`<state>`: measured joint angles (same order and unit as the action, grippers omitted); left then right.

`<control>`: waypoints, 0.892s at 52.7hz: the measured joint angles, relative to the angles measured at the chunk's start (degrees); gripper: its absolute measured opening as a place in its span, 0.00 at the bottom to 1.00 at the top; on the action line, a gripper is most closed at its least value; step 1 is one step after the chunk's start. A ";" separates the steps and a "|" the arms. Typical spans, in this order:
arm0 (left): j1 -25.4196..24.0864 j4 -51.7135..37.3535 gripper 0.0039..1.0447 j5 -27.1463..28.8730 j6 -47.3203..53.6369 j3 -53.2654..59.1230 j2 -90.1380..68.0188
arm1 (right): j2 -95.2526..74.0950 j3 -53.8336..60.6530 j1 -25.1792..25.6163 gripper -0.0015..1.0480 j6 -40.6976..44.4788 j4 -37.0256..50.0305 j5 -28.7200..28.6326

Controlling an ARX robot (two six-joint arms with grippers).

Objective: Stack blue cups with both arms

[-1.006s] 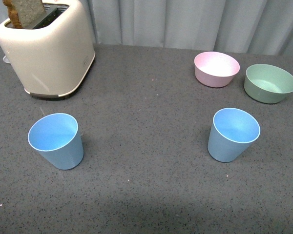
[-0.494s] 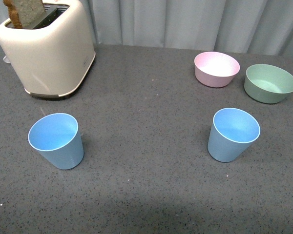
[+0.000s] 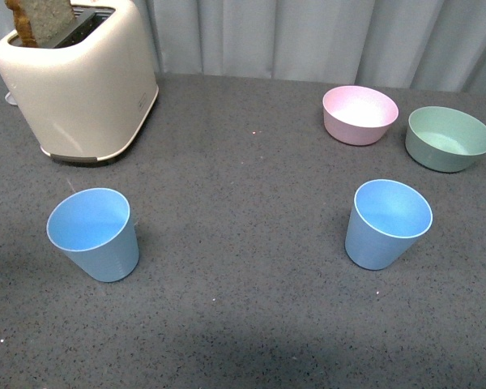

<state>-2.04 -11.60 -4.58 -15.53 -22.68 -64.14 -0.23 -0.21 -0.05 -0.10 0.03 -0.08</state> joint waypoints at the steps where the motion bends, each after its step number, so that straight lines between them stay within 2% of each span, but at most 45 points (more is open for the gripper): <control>1: 0.13 0.26 0.94 -0.17 0.17 -1.18 -2.12 | 0.00 0.00 0.00 0.91 0.00 0.00 0.00; 12: 3.13 8.37 0.94 -1.53 2.95 -11.45 -19.41 | 0.00 0.00 0.02 0.91 0.00 0.00 0.02; 40: 6.29 16.76 0.94 1.40 5.22 -22.34 -37.05 | 0.00 0.00 0.00 0.91 0.00 0.00 0.02; 47: 6.34 17.09 0.74 1.60 4.85 -23.71 -38.73 | 0.00 0.00 0.00 0.91 0.00 0.00 0.00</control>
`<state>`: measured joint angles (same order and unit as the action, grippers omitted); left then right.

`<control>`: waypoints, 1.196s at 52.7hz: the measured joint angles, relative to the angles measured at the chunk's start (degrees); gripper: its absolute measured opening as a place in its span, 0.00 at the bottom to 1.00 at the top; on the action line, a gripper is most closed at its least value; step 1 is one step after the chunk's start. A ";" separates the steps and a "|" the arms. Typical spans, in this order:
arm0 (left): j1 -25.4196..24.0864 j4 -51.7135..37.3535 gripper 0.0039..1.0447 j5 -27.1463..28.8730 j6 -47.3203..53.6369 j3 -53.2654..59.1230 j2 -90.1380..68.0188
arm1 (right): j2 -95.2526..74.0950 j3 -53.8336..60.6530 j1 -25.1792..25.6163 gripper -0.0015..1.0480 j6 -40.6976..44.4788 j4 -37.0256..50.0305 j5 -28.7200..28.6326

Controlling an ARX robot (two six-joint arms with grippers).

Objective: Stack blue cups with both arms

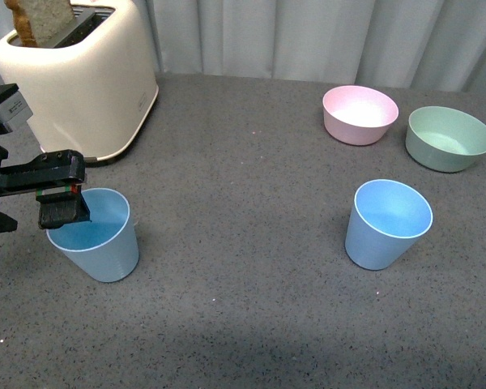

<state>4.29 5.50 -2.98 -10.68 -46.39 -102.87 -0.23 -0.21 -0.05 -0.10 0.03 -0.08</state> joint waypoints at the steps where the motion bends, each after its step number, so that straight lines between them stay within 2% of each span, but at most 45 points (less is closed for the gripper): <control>1: 0.02 0.04 0.70 -0.02 -0.09 -0.11 -0.07 | 0.00 0.00 0.00 0.91 0.00 0.00 0.00; 7: 0.55 0.37 0.46 -0.02 -0.37 -0.87 -0.11 | 0.00 0.00 0.00 0.91 0.00 0.00 0.00; 16: 0.87 0.87 0.15 -0.59 -1.42 -0.96 -0.09 | 0.00 0.00 0.02 0.91 0.00 0.00 0.02; 21: 0.98 1.01 0.04 -0.63 -1.81 -0.96 0.00 | 0.00 0.00 0.00 0.91 0.00 0.00 0.00; 33: 3.93 1.68 0.03 0.46 -2.95 -2.60 0.52 | 0.00 0.00 0.02 0.91 0.00 0.00 0.00; 53: 17.25 2.58 0.03 2.62 -4.37 -12.24 -6.14 | 0.00 0.00 0.02 0.91 0.00 0.00 0.00; 63: 19.56 2.93 0.03 2.82 -4.90 -14.99 -8.63 | 0.00 0.00 0.02 0.91 0.00 0.00 0.00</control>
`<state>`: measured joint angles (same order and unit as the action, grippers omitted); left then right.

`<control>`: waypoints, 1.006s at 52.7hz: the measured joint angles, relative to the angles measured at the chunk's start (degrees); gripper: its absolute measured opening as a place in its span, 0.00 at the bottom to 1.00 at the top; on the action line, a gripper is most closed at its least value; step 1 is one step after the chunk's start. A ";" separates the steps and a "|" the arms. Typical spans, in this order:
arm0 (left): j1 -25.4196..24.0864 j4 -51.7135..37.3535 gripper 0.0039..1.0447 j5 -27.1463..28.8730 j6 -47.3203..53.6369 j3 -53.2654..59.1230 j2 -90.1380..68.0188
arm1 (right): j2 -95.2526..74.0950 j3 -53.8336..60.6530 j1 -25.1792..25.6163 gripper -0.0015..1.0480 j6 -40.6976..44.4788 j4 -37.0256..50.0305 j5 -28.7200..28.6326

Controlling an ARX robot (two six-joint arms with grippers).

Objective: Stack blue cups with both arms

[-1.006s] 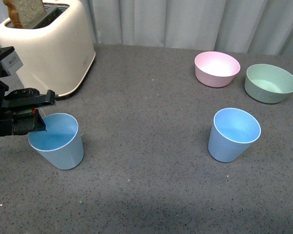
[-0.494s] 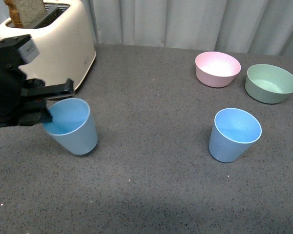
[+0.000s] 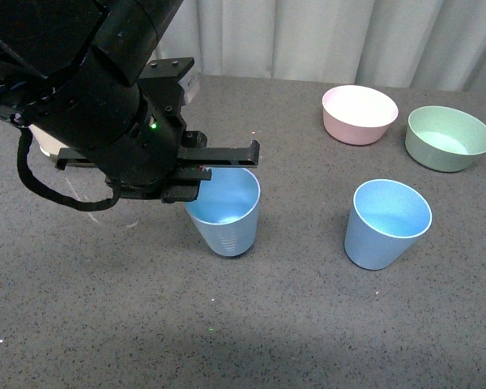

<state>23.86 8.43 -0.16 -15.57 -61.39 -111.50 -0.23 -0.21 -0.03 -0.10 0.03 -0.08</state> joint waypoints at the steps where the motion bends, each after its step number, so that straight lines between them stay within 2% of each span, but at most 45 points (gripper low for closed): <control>1: 0.15 0.07 0.03 0.04 -0.02 -0.31 -0.24 | 0.00 0.00 -0.02 0.91 0.00 0.00 0.00; 26: 2.95 1.31 0.04 0.02 -1.07 -3.17 -3.15 | 0.00 0.00 -0.02 0.91 0.00 0.00 0.00; 29: 3.06 1.36 0.16 -0.17 -0.87 -3.17 -3.17 | 0.00 0.00 -0.02 0.91 0.00 0.00 0.02; 48: 2.75 1.29 0.62 -0.17 -1.55 -2.34 -1.79 | 0.00 0.00 -0.02 0.91 0.00 0.00 0.00; 53: 2.49 0.74 0.81 -0.24 -2.38 -1.36 1.25 | 0.00 0.00 -0.02 0.91 0.00 0.00 0.02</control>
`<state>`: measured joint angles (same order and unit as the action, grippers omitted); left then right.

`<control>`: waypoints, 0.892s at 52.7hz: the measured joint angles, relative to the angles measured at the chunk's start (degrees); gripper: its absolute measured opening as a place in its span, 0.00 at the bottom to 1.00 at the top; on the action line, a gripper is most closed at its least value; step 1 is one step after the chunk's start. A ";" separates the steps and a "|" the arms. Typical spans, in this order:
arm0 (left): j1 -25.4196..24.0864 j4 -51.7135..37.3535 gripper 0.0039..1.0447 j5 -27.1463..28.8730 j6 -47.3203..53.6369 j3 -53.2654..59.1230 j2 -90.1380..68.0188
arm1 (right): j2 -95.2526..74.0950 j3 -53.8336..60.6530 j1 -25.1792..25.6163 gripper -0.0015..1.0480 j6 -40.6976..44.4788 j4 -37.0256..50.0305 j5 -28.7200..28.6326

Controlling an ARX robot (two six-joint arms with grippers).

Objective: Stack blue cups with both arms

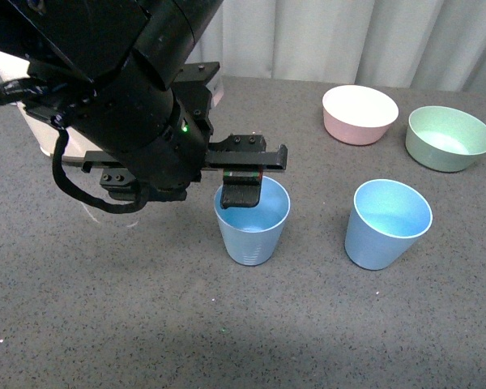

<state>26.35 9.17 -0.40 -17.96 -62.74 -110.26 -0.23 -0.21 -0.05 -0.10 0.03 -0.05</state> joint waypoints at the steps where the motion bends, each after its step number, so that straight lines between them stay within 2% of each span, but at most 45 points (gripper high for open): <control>1: -0.20 -0.02 0.86 -0.02 -0.55 0.24 0.92 | 0.00 0.00 0.00 0.91 0.00 0.00 0.00; 4: -0.52 -0.02 0.95 0.22 -0.79 0.72 2.73 | 0.00 0.00 0.02 0.91 0.00 0.00 0.00; 12: -0.87 -0.39 0.94 0.79 -1.25 0.96 3.89 | 0.00 0.00 0.02 0.91 0.00 0.00 -0.02; 13: -0.70 -4.02 0.92 3.43 0.22 2.25 3.61 | 0.00 0.00 0.02 0.91 0.00 0.00 -0.02; 15: -0.70 -17.51 0.85 11.43 3.32 7.28 3.43 | 0.00 0.00 0.00 0.91 0.00 0.00 0.00; 16: -0.87 -27.56 0.80 16.59 6.78 11.78 3.34 | 0.00 0.00 0.00 0.91 0.00 0.00 -0.02; 18: -1.44 -40.87 0.73 20.52 10.25 18.45 3.50 | 0.00 0.00 0.00 0.91 0.00 0.00 -0.04; 20: -2.54 -53.75 0.66 21.53 12.26 24.44 4.00 | 0.00 0.00 0.00 0.91 0.00 0.00 0.09; 22: -3.54 -62.64 0.61 21.33 13.55 28.11 4.94 | 0.00 0.00 0.00 0.91 0.00 0.00 0.13; 26: -5.51 -72.81 0.51 20.41 15.15 32.92 9.53 | 0.00 0.00 0.00 0.91 0.00 0.00 0.13; 31: -8.24 -76.87 0.35 18.12 16.35 37.48 18.36 | 0.00 0.00 0.00 0.91 0.00 0.00 0.09; 41: -12.41 -75.97 0.06 14.16 16.90 46.38 26.16 | 0.00 0.00 0.02 0.91 0.00 0.00 -0.02; 47: -14.21 -74.69 0.03 11.96 17.20 49.88 30.93 | 0.00 0.00 0.00 0.91 0.00 0.00 0.00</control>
<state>12.14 -65.52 11.55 -0.75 -12.86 -79.33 -0.23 -0.21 -0.05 -0.10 0.03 -0.05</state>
